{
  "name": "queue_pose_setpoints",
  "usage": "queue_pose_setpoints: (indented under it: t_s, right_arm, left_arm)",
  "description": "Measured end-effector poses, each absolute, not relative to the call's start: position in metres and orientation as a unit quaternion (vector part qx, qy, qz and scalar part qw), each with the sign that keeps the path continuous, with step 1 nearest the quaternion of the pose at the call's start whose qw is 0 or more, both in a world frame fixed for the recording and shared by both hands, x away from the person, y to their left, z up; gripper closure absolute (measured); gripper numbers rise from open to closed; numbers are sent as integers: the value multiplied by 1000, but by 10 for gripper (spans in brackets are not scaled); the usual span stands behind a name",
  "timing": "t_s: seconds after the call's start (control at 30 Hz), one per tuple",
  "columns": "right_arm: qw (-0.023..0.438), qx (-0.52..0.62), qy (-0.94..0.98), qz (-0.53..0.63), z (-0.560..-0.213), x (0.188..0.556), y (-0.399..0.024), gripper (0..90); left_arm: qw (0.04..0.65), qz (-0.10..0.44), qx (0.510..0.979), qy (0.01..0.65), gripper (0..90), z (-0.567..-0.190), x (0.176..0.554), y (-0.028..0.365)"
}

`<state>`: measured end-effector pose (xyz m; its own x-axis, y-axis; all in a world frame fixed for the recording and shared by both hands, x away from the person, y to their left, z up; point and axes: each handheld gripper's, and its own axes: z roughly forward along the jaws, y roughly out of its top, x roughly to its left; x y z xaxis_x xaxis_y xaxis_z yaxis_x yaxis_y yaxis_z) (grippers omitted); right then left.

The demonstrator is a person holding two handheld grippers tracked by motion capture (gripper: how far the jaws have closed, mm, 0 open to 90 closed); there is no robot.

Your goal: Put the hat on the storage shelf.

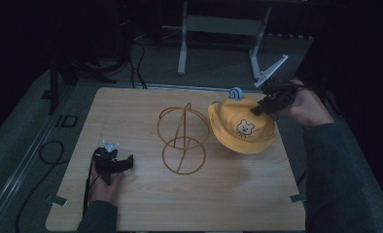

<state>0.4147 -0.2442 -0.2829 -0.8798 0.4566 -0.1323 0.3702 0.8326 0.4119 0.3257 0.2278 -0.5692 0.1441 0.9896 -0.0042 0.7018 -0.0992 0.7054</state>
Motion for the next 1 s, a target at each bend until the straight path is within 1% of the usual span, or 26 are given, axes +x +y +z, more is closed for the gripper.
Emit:
queue_pose_setpoints:
  t_s: [0.53, 1.0]
  right_arm:
    - [120, 208, 947, 215, -272, 409, -250, 778]
    - [115, 197, 941, 250, -261, 402, -257, 778]
  left_arm:
    - [290, 248, 699, 605, 135, -569, 326, 228]
    - [290, 249, 698, 605, 135, -569, 326, 228]
